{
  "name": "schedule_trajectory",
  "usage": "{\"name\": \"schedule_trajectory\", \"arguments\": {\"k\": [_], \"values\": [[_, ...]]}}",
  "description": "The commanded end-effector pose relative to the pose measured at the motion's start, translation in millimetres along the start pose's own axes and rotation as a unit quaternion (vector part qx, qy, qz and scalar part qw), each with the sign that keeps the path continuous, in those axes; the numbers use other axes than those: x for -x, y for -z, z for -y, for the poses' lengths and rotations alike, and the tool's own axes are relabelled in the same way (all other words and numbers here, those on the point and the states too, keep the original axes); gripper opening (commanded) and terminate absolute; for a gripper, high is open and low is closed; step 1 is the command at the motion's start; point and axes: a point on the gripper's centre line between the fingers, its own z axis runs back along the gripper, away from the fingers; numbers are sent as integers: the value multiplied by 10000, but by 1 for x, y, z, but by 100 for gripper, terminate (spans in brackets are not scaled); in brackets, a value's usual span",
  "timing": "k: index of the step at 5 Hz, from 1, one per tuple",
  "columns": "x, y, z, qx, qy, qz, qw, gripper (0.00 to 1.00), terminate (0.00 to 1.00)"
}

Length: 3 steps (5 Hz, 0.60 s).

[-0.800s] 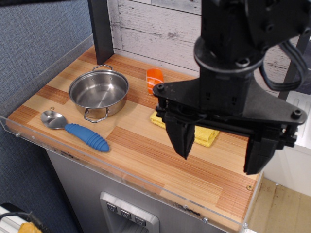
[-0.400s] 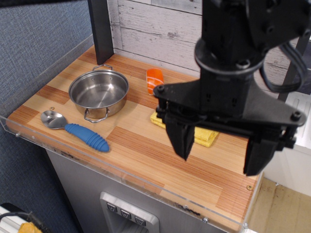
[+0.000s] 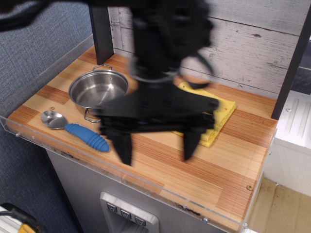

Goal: Move the piece of cake behind the yellow cloth

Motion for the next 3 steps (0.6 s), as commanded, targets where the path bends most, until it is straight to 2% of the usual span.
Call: {"name": "schedule_trajectory", "arguments": {"k": [1, 3], "values": [[-51, 11, -29, 155, -840, 128, 9963, 100, 0], [-121, 34, -23, 89, -728, 392, 9965, 100, 0]]}}
